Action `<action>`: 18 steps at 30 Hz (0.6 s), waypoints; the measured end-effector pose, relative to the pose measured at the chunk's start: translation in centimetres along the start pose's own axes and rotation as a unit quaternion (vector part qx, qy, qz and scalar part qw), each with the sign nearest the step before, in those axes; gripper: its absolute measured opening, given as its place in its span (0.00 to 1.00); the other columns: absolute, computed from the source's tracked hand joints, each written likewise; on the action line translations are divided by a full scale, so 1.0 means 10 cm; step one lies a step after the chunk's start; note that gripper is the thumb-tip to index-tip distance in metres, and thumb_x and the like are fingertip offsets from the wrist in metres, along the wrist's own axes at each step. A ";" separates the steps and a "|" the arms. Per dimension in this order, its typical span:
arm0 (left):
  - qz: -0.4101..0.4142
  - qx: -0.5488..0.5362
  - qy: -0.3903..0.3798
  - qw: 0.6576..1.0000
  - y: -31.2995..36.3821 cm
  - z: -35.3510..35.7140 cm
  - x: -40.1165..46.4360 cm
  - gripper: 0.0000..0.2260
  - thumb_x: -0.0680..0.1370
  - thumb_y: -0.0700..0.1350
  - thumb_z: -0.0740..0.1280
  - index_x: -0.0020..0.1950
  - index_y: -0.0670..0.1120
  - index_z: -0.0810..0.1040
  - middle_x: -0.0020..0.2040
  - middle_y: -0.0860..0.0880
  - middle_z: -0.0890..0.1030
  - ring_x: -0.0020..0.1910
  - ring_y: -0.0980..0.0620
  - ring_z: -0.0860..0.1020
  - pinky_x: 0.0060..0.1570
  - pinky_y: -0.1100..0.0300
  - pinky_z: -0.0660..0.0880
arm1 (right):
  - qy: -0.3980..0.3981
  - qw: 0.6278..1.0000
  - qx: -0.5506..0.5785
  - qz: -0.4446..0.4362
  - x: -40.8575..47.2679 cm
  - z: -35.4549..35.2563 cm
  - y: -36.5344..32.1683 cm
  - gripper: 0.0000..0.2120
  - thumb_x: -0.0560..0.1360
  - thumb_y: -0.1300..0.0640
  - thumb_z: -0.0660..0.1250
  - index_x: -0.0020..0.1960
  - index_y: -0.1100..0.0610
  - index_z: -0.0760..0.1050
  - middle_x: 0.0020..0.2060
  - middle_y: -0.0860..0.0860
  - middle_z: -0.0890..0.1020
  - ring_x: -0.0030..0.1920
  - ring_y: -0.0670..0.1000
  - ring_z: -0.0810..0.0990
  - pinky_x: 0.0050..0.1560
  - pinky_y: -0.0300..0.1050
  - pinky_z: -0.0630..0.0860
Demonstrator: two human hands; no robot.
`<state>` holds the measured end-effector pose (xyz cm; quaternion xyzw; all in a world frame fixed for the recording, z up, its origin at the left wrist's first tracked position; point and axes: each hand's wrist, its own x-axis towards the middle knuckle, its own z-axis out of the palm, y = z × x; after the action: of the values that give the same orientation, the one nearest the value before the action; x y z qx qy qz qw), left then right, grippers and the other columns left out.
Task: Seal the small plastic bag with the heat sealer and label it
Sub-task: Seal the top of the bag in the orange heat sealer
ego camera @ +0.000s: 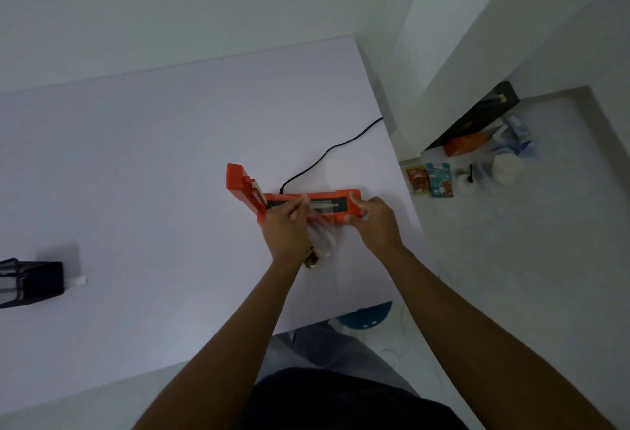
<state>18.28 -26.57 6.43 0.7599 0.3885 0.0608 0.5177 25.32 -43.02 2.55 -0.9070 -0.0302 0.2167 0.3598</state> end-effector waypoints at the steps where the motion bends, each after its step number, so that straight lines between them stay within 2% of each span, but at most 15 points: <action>1: 0.028 0.003 -0.025 0.999 0.04 0.00 -0.02 0.09 0.78 0.48 0.69 0.54 0.46 0.84 0.42 0.57 0.82 0.38 0.68 0.79 0.42 0.76 0.74 | 0.001 1.000 0.006 0.003 0.01 0.01 0.03 0.27 0.74 0.59 0.75 0.71 0.53 0.74 0.49 0.57 0.78 0.48 0.52 0.78 0.53 0.44 0.77; 4: 0.119 0.000 -0.084 0.989 0.13 -0.04 -0.08 0.06 0.78 0.45 0.69 0.52 0.46 0.84 0.41 0.57 0.82 0.37 0.65 0.80 0.37 0.74 0.73 | 0.001 1.000 0.023 0.014 0.01 0.00 0.03 0.23 0.75 0.59 0.74 0.69 0.54 0.76 0.44 0.54 0.76 0.43 0.49 0.76 0.43 0.31 0.70; 6: 0.166 -0.010 -0.113 0.979 0.15 -0.10 -0.11 0.06 0.79 0.45 0.68 0.52 0.47 0.84 0.43 0.55 0.84 0.41 0.59 0.81 0.41 0.69 0.75 | 0.002 0.999 0.048 0.024 0.00 -0.02 0.04 0.18 0.76 0.59 0.72 0.66 0.55 0.79 0.41 0.52 0.78 0.42 0.50 0.79 0.40 0.28 0.69; 8: 0.173 -0.030 -0.140 0.974 0.16 -0.23 -0.14 0.07 0.80 0.43 0.67 0.54 0.46 0.84 0.45 0.53 0.84 0.45 0.56 0.82 0.44 0.66 0.77 | 0.005 0.994 0.095 0.056 -0.01 -0.03 0.03 0.13 0.76 0.57 0.72 0.60 0.55 0.82 0.41 0.53 0.83 0.45 0.54 0.83 0.43 0.33 0.75; 9: 0.167 -0.046 -0.151 0.973 0.17 -0.30 -0.13 0.07 0.80 0.42 0.67 0.53 0.45 0.83 0.45 0.53 0.84 0.45 0.56 0.82 0.45 0.67 0.77 | -0.010 0.989 0.131 0.062 -0.02 -0.03 -0.01 0.11 0.75 0.56 0.73 0.57 0.55 0.84 0.43 0.53 0.85 0.48 0.55 0.84 0.48 0.39 0.79; 11: 0.157 -0.071 -0.134 0.976 0.16 -0.61 -0.16 0.06 0.80 0.41 0.67 0.53 0.43 0.83 0.45 0.52 0.84 0.45 0.55 0.82 0.45 0.66 0.78 | -0.005 0.987 0.158 0.004 -0.13 0.04 -0.17 0.13 0.73 0.56 0.76 0.57 0.56 0.84 0.49 0.55 0.86 0.52 0.57 0.84 0.54 0.53 0.82; 12: 0.159 -0.079 -0.119 0.977 0.14 -0.84 -0.18 0.06 0.80 0.41 0.66 0.53 0.43 0.83 0.45 0.51 0.85 0.44 0.54 0.82 0.45 0.66 0.78 | -0.023 0.985 0.171 -0.023 -0.24 0.10 -0.32 0.12 0.74 0.57 0.75 0.57 0.56 0.84 0.49 0.57 0.86 0.51 0.58 0.84 0.54 0.55 0.82; 14: 0.158 -0.095 -0.126 0.975 0.11 -0.97 -0.15 0.07 0.80 0.41 0.66 0.53 0.43 0.83 0.45 0.50 0.85 0.45 0.52 0.83 0.46 0.65 0.78 | -0.077 0.976 0.201 -0.045 -0.36 0.11 -0.36 0.07 0.77 0.59 0.71 0.52 0.50 0.84 0.46 0.54 0.86 0.47 0.58 0.84 0.50 0.50 0.81; 16: 0.154 -0.088 -0.133 0.975 0.06 -1.05 -0.15 0.07 0.80 0.42 0.66 0.53 0.45 0.83 0.44 0.49 0.86 0.44 0.50 0.83 0.45 0.64 0.79 | -0.142 0.964 0.219 -0.049 -0.49 0.15 -0.37 0.15 0.77 0.61 0.68 0.50 0.41 0.84 0.46 0.44 0.85 0.46 0.56 0.83 0.48 0.46 0.79; 18: 0.137 -0.080 -0.137 0.978 0.00 -1.12 -0.17 0.06 0.80 0.44 0.66 0.52 0.48 0.83 0.40 0.46 0.85 0.38 0.44 0.82 0.42 0.60 0.79 | -0.199 0.959 0.189 -0.065 -0.59 0.21 -0.30 0.28 0.74 0.72 0.63 0.55 0.39 0.82 0.50 0.42 0.82 0.48 0.57 0.80 0.44 0.42 0.76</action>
<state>11.53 -19.37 12.05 0.7631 0.1999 0.0575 0.6119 19.39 -40.64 5.39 -0.7570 -0.1189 0.3709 0.5247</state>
